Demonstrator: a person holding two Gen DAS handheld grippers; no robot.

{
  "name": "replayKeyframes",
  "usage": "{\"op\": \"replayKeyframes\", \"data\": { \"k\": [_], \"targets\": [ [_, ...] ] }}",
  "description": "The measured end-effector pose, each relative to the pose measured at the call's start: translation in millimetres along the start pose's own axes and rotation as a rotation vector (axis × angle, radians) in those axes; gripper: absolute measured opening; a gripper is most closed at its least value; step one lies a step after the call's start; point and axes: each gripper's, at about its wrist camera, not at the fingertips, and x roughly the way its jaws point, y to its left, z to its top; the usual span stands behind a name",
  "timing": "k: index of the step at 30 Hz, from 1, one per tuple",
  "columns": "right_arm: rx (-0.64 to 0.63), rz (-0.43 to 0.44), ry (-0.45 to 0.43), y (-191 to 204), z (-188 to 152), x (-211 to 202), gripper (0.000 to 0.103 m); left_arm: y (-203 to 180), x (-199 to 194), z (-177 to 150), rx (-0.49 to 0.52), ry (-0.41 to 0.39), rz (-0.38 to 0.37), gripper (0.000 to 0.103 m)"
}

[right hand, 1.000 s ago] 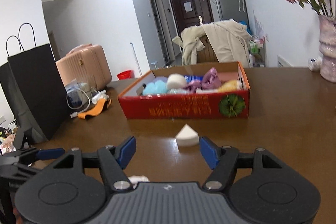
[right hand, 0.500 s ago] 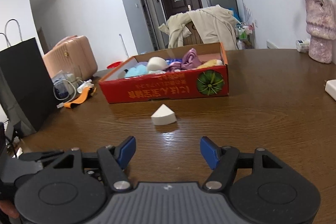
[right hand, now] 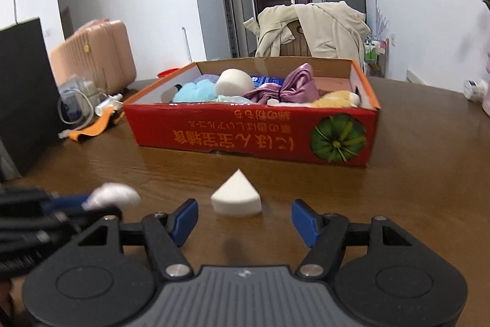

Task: Organize soft objects
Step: 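Close the left gripper on the white cloth while the right gripper grasps the triangular sponge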

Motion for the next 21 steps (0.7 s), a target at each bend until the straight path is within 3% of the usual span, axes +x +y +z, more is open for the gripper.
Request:
{"op": "replayKeyframes", "data": {
  "k": [4, 5, 9, 21],
  "targets": [
    [0.016, -0.027, 0.012, 2.3, 6.7, 24.1, 0.062, 19.4, 18.3, 10.0, -0.038, -0.021, -0.012, 0.019],
    [0.012, -0.03, 0.004, 3.1, 7.3, 26.8, 0.053, 23.2, 21.5, 9.6, -0.052, -0.025, -0.029, 0.019],
    [-0.033, -0.023, -0.025, 11.9, 5.3, 34.2, 0.033, 37.0, 33.4, 3.9, -0.113, 0.003, -0.1, 0.019],
    [0.092, 0.058, -0.017, -8.6, 5.5, 35.4, 0.028, 43.4, 47.7, -3.5, -0.151, 0.066, -0.101, 0.019]
  ]
}}
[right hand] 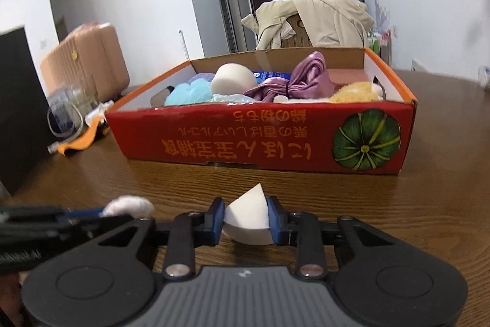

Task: Organize soft objects
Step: 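Close the left gripper on the white cloth while the right gripper grasps the triangular sponge, then carry the white cloth and triangular sponge into the box and open both grippers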

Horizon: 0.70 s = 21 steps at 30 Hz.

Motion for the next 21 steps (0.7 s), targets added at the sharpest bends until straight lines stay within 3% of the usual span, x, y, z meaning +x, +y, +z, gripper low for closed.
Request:
{"op": "replayKeyframes", "data": {
  "k": [10, 12, 16, 21],
  "targets": [
    [-0.017, -0.031, -0.049, 5.4, -2.5, -9.5, 0.026, -2.8, -6.5, -1.8, 0.009, -0.038, 0.022, 0.019],
    [-0.037, -0.06, -0.08, 12.5, -3.1, -27.5, 0.026, -8.2, -22.5, -1.1, 0.006, -0.069, 0.073, 0.019],
    [-0.032, 0.001, -0.144, 24.2, -13.5, -82.8, 0.026, -23.0, -69.9, -5.2, 0.002, -0.106, 0.092, 0.019],
    [-0.071, 0.041, -0.169, 36.6, -27.7, -121.6, 0.026, -38.8, -108.3, -5.0, 0.011, -0.17, 0.076, 0.019]
  ]
}}
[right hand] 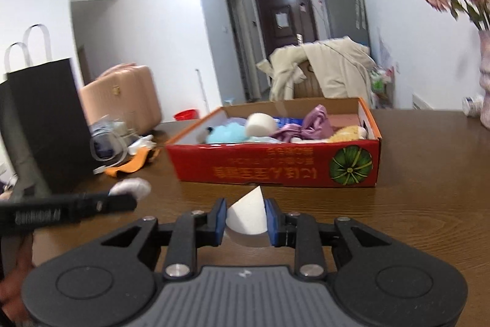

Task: Organize soft objects
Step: 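Carry the white cloth and triangular sponge into the box and open both grippers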

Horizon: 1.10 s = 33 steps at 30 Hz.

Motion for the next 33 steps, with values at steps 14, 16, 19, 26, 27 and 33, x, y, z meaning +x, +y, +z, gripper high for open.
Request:
{"op": "replayKeyframes", "data": {
  "k": [14, 16, 19, 26, 27, 33],
  "targets": [
    [0.003, 0.055, -0.034, -44.4, 108.4, 53.4, 0.028, -8.9, 84.0, 94.1, 0.149, 0.034, -0.008, 0.019],
    [0.041, 0.075, -0.005, -58.6, 133.0, 89.3, 0.028, -5.8, 120.1, 109.9, 0.162, 0.069, 0.003, 0.019],
    [0.066, 0.045, 0.049, -76.2, 160.6, 147.7, 0.028, 2.7, 176.3, 123.3, 0.17, 0.136, 0.03, 0.019],
    [0.092, -0.058, 0.182, -102.6, 169.8, 255.0, 0.031, 24.5, 251.9, 125.2, 0.115, 0.237, -0.004, 0.02],
    [0.097, -0.067, 0.188, -103.8, 166.8, 263.7, 0.033, 27.9, 258.1, 122.7, 0.102, 0.248, 0.0, 0.024],
    [0.121, -0.047, 0.184, -106.1, 156.6, 277.0, 0.058, 40.7, 265.9, 114.9, 0.078, 0.244, -0.024, 0.053]
  ]
}}
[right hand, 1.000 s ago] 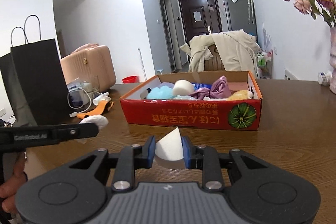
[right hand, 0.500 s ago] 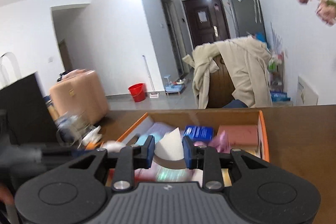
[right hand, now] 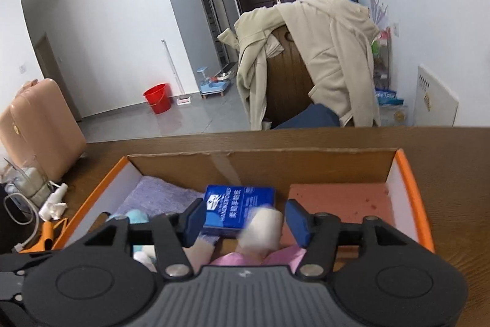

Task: Organize soft objects
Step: 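Carry the white cloth and triangular sponge into the box and open both grippers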

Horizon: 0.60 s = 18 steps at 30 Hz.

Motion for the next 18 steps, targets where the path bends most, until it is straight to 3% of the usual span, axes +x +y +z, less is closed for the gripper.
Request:
{"op": "replayKeyframes", "data": {
  "k": [4, 14, 18],
  "targets": [
    [0.029, 0.023, -0.021, -2.1, 5.5, -14.7, 0.058, 2.1, -7.8, 1.6, -0.011, -0.021, 0.011, 0.068],
    [-0.047, -0.03, -0.084, 13.1, 13.9, -86.0, 0.06, -3.5, -76.3, 15.3, -0.005, -0.104, 0.05, 0.07],
    [-0.083, -0.058, -0.114, 15.8, 9.5, -131.3, 0.063, -10.9, -113.9, 13.0, 0.062, -0.148, 0.091, 0.077]
  ]
}}
